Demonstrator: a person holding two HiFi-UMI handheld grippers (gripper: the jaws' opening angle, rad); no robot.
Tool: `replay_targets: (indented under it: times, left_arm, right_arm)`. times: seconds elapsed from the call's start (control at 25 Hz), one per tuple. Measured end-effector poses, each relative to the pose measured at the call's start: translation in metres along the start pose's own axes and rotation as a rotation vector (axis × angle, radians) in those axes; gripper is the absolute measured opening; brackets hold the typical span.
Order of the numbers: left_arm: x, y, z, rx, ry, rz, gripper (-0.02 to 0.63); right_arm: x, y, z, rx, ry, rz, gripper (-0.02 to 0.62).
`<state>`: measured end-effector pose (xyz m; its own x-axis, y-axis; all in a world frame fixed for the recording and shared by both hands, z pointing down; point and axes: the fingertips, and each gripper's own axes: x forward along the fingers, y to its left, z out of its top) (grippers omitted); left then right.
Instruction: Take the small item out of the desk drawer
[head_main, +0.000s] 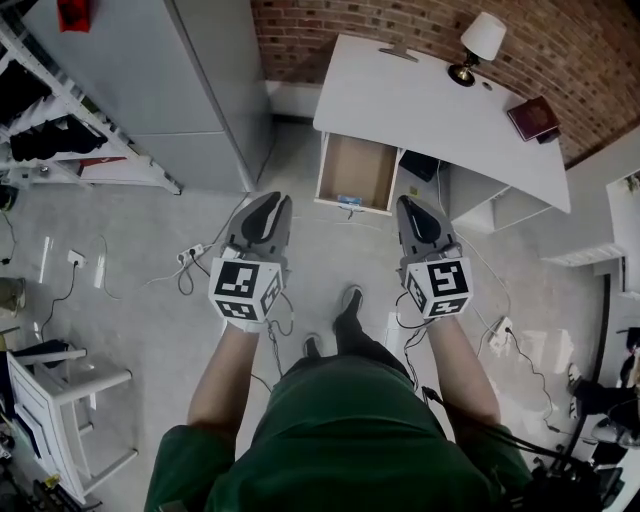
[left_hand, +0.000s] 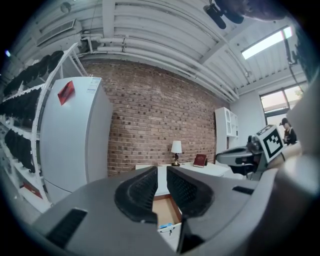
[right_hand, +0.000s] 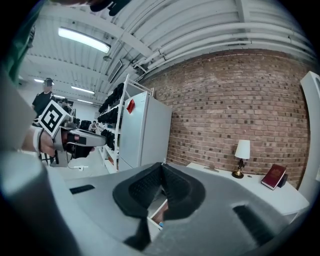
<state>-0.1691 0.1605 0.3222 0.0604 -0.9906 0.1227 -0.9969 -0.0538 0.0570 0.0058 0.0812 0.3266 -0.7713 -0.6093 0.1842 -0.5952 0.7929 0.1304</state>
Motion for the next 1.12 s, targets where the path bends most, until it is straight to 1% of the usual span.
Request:
replay_targets:
  times: [0.48,0.64,0.76,0.96,1.12]
  left_arm:
    - [0.112,-0.001,-0.024,0.045,0.118,0.043,0.052]
    - [0.135,-0.005,-0.033,0.057,0.168,0.059,0.051]
    - [0.149,-0.009,-0.037,0.083,0.196,0.060,0.051]
    - [0.168,-0.009,-0.050,0.107,0.250,0.055,0.052]
    - [0.184,-0.006,-0.059,0.104,0.277,0.046,0.051]
  right_arm:
    - [0.088,-0.081,-0.049,0.097,0.049,0.103,0.003]
    - [0.105,-0.100,-0.065,0.131,0.070,0.137,0.005]
    - [0.116,-0.113,-0.073,0.150,0.080,0.155,0.005]
    - [0.131,-0.125,-0.085,0.195,0.088,0.167,0.005]
    - [0.141,-0.136,-0.091,0.221,0.094,0.164,0.005]
